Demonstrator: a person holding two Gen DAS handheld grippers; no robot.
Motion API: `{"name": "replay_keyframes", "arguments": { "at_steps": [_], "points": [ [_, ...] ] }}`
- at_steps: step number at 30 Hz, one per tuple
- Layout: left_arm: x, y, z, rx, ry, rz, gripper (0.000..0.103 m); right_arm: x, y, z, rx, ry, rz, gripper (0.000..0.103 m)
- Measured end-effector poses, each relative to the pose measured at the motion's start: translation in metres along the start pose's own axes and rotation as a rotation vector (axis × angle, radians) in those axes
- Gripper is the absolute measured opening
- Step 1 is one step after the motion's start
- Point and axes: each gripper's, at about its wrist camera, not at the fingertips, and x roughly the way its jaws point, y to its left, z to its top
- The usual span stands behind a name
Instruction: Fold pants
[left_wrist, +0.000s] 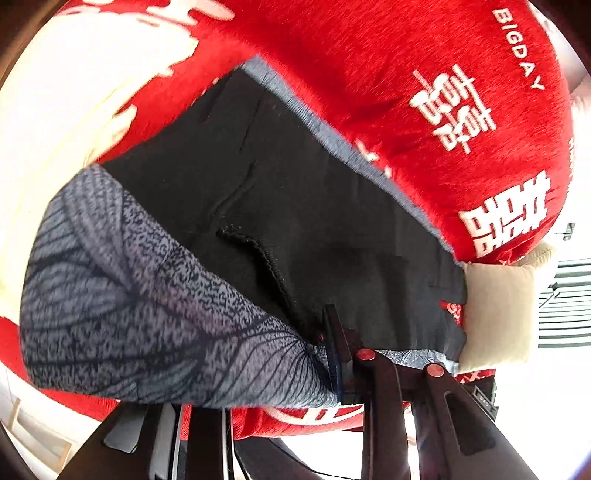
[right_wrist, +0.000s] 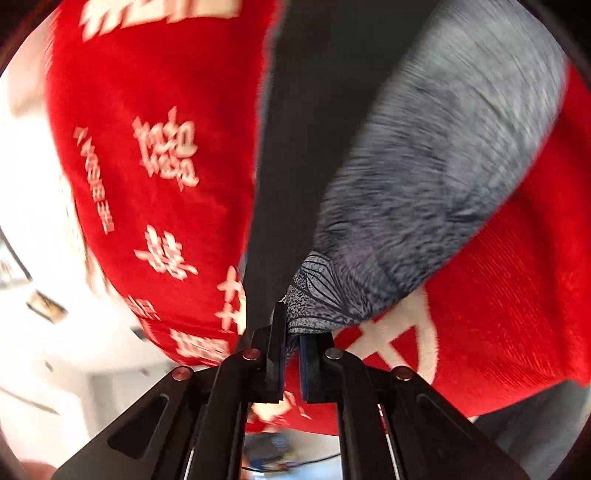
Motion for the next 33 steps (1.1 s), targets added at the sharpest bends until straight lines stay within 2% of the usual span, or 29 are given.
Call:
{"name": "replay_keyframes", "arguments": {
  "at_steps": [8, 12, 18, 21, 25, 29, 33],
  "points": [
    [-0.01, -0.032, 0.039, 0.004, -0.066, 0.0, 0.029, 0.003, 0.078, 0.039, -0.223, 0.069, -0.092, 0.006],
    [-0.005, -0.046, 0.07, -0.013, -0.108, 0.02, 0.029, 0.031, 0.108, 0.079, -0.29, 0.128, -0.108, 0.006],
    [0.031, -0.058, 0.134, -0.016, -0.132, 0.106, 0.029, 0.092, 0.14, 0.15, -0.346, 0.228, -0.181, 0.006],
    [0.062, -0.058, 0.158, -0.005, -0.114, 0.16, 0.029, 0.129, 0.142, 0.186, -0.366, 0.275, -0.245, 0.006],
    [0.095, -0.05, 0.176, -0.018, -0.09, 0.221, 0.029, 0.177, 0.124, 0.224, -0.365, 0.337, -0.35, 0.006],
    [0.106, -0.043, 0.181, -0.059, -0.071, 0.239, 0.029, 0.2, 0.107, 0.237, -0.371, 0.374, -0.391, 0.009],
    [0.098, -0.05, 0.181, -0.033, -0.039, 0.253, 0.032, 0.205, 0.104, 0.242, -0.347, 0.384, -0.386, 0.013]
  ]
}}
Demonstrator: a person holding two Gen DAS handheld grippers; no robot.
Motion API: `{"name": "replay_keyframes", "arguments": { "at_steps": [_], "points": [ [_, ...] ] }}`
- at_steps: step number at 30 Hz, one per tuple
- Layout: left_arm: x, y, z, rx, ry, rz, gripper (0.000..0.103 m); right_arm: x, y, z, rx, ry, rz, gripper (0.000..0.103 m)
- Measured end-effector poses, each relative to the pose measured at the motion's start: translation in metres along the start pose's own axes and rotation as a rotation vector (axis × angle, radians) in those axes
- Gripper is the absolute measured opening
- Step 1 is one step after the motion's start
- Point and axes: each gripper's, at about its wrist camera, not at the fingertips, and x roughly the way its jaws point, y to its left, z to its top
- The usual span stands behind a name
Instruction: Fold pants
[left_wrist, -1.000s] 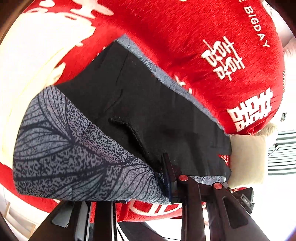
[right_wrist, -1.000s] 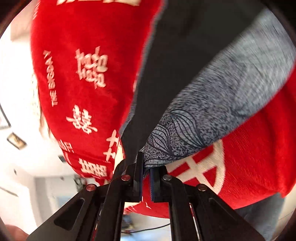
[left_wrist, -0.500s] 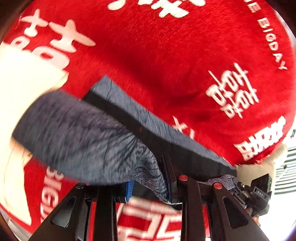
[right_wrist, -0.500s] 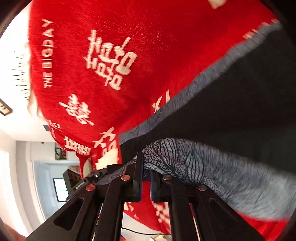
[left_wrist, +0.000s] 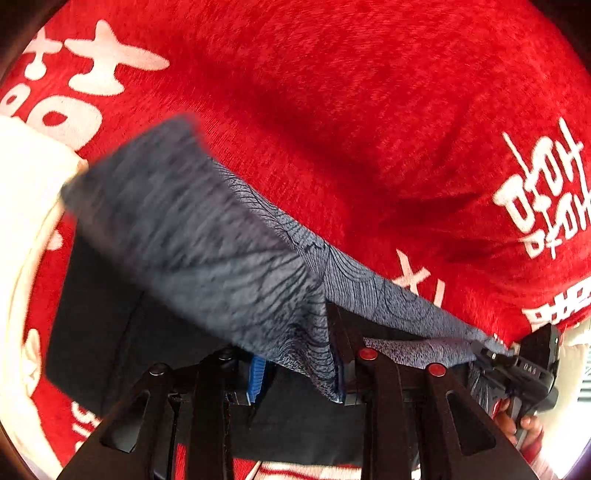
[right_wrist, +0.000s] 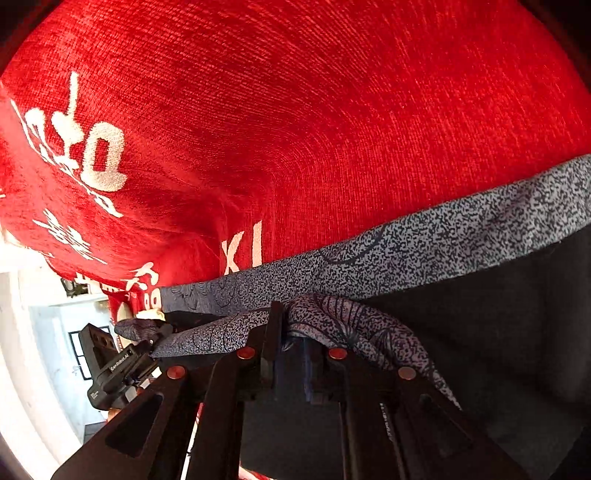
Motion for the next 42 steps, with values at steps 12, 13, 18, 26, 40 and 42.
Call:
{"name": "replay_keyframes", "arguments": {
  "at_steps": [12, 13, 18, 26, 40, 42],
  "points": [
    [-0.039, -0.024, -0.02, 0.187, -0.092, 0.169, 0.084, -0.025, 0.071, -0.032, -0.22, -0.012, -0.098, 0.048],
    [-0.034, -0.027, -0.018, 0.2, -0.09, 0.181, 0.084, -0.018, 0.08, -0.037, -0.265, 0.011, -0.116, 0.045],
    [0.003, -0.038, -0.002, 0.206, -0.11, 0.22, 0.084, 0.034, 0.103, -0.043, -0.414, 0.059, -0.247, 0.041],
    [0.04, -0.044, 0.024, 0.18, -0.13, 0.361, 0.084, 0.058, 0.092, -0.011, -0.349, -0.017, -0.268, 0.041],
    [0.008, -0.105, -0.089, 0.333, -0.036, 0.325, 0.084, -0.049, 0.037, -0.084, -0.247, -0.129, -0.236, 0.056],
    [0.005, -0.112, -0.106, 0.371, -0.016, 0.307, 0.084, -0.07, 0.02, -0.097, -0.222, -0.136, -0.253, 0.056]
  ]
}}
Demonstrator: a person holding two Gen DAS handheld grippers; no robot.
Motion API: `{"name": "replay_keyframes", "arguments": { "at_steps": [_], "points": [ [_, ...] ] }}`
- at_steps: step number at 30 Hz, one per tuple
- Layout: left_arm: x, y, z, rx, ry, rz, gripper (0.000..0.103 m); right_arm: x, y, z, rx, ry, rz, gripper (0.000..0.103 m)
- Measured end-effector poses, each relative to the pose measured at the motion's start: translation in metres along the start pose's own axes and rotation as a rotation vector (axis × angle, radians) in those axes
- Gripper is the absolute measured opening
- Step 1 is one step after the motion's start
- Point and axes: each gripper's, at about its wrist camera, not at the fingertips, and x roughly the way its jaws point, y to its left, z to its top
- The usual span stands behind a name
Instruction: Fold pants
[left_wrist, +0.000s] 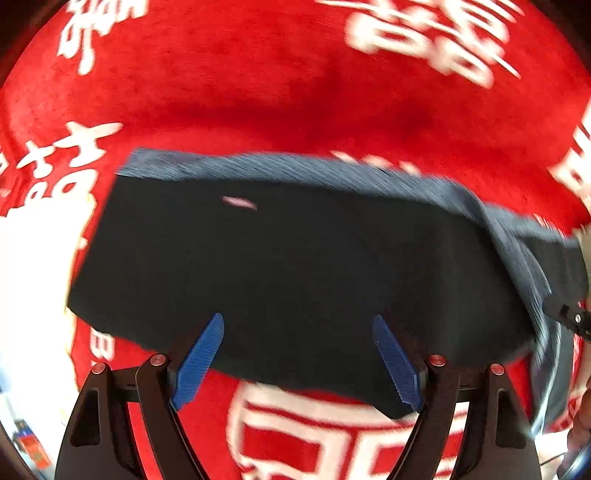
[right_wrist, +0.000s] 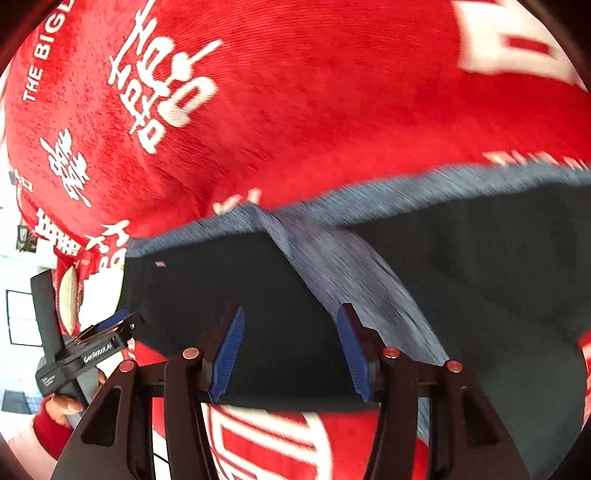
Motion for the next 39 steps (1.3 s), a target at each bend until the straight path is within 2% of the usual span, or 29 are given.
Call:
{"name": "replay_keyframes", "arguments": {
  "at_steps": [6, 13, 19, 22, 31, 35, 39],
  "points": [
    [-0.008, -0.048, -0.033, 0.101, 0.016, -0.091, 0.084, -0.036, -0.033, -0.053, 0.07, -0.04, -0.077, 0.056],
    [-0.026, -0.093, -0.081, 0.207, 0.026, -0.168, 0.084, -0.079, -0.073, -0.14, 0.218, -0.099, -0.177, 0.056],
    [-0.044, -0.102, -0.127, 0.262, 0.051, -0.196, 0.084, -0.097, -0.1, -0.212, 0.337, -0.118, -0.258, 0.056],
    [-0.048, -0.101, -0.143, 0.275, 0.068, -0.198, 0.084, -0.105, -0.112, -0.235, 0.389, -0.135, -0.29, 0.056],
    [-0.045, -0.119, -0.167, 0.308, 0.095, -0.197, 0.084, -0.114, -0.151, -0.264, 0.439, -0.158, -0.348, 0.056],
    [-0.041, -0.139, -0.164, 0.312, 0.099, -0.19, 0.084, -0.114, -0.163, -0.263, 0.396, -0.173, -0.275, 0.056],
    [-0.037, -0.163, -0.158, 0.302, 0.103, -0.2, 0.084, -0.105, -0.171, -0.257, 0.338, -0.146, -0.172, 0.055]
  ]
}}
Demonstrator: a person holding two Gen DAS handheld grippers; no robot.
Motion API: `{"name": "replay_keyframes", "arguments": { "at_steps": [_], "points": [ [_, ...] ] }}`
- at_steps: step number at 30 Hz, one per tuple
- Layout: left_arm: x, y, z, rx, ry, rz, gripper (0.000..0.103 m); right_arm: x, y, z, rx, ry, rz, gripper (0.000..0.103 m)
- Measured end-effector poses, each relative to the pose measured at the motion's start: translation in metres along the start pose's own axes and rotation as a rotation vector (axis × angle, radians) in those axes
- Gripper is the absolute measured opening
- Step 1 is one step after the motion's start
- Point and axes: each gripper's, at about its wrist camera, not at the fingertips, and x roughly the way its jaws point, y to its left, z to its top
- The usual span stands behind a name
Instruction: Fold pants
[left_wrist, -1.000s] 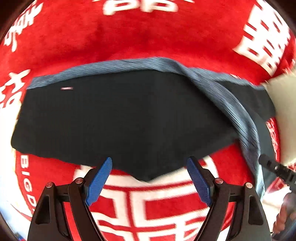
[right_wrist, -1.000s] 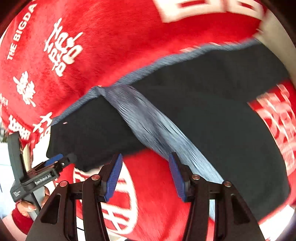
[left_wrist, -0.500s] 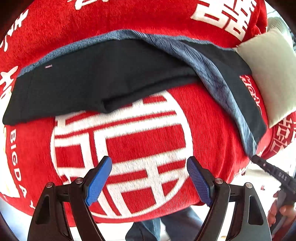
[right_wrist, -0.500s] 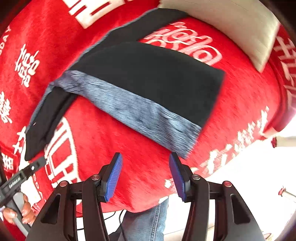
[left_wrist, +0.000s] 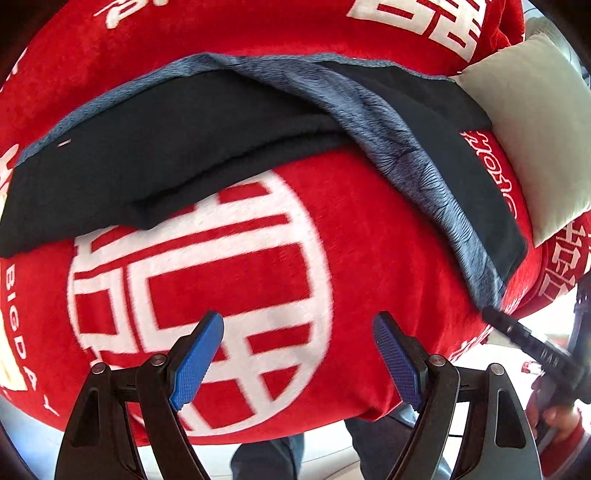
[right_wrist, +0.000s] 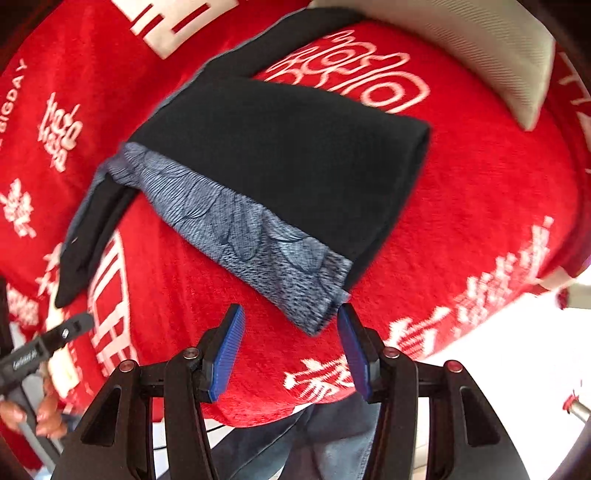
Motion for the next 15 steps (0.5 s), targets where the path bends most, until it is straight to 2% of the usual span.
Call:
{"name": "replay_keyframes", "arguments": {
  "at_steps": [5, 7, 8, 10, 15],
  "points": [
    [0.01, -0.022, 0.014, -0.015, 0.027, -0.04, 0.084, 0.003, 0.0, 0.007, -0.033, 0.005, 0.097, 0.047],
    [0.014, -0.029, 0.021, -0.016, 0.039, -0.054, 0.084, 0.011, -0.004, 0.013, -0.021, 0.04, 0.1, 0.029],
    [0.016, -0.035, 0.025, -0.017, 0.043, -0.059, 0.084, 0.014, -0.005, 0.015, -0.014, 0.062, 0.096, 0.004],
    [0.019, -0.043, 0.033, -0.02, 0.048, -0.082, 0.084, 0.014, -0.012, 0.021, 0.012, 0.096, 0.129, 0.004],
    [0.021, -0.057, 0.056, -0.043, 0.049, -0.162, 0.084, -0.019, -0.02, 0.044, 0.075, 0.083, 0.351, 0.003]
  ]
}}
